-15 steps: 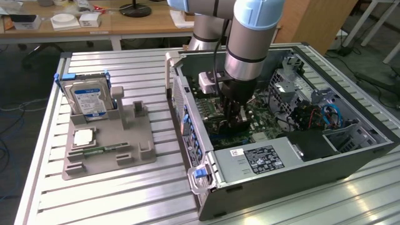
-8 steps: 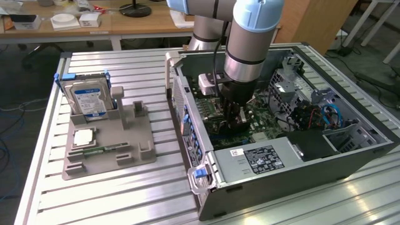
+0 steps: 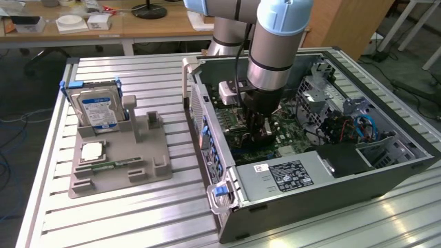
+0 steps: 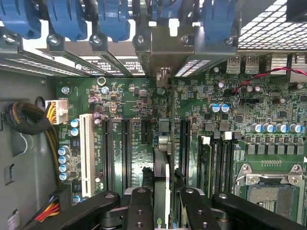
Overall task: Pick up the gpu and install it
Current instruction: 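Insert the gpu into the slot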
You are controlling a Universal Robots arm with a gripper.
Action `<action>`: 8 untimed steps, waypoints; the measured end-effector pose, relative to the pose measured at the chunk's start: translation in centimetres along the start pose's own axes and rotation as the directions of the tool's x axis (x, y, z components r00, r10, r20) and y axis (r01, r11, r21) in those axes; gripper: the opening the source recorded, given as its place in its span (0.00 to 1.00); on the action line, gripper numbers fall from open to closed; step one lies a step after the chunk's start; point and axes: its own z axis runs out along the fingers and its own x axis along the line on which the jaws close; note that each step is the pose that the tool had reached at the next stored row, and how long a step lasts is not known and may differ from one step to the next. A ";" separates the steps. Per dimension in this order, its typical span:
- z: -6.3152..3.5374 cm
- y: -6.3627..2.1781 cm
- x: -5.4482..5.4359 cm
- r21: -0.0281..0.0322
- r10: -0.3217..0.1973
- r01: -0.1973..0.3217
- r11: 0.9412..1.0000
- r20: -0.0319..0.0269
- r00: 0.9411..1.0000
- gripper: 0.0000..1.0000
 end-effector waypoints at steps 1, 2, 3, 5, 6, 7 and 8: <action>0.00 0.00 0.0 0.000 0.000 0.000 1.000 0.000 1.000 0.26; 0.00 0.00 0.0 0.000 0.000 0.000 1.000 0.000 1.000 0.26; 0.00 0.00 0.0 0.000 0.000 0.000 1.000 0.000 1.000 0.26; 0.04 0.01 0.0 0.000 0.000 0.000 1.000 0.002 1.000 0.26; 0.05 0.01 0.0 0.000 0.000 0.000 1.000 0.002 1.000 0.27; 0.04 0.01 0.0 0.001 0.000 0.000 1.000 0.001 1.000 0.33; 0.01 0.01 0.0 0.000 0.000 0.000 1.000 0.000 1.000 0.33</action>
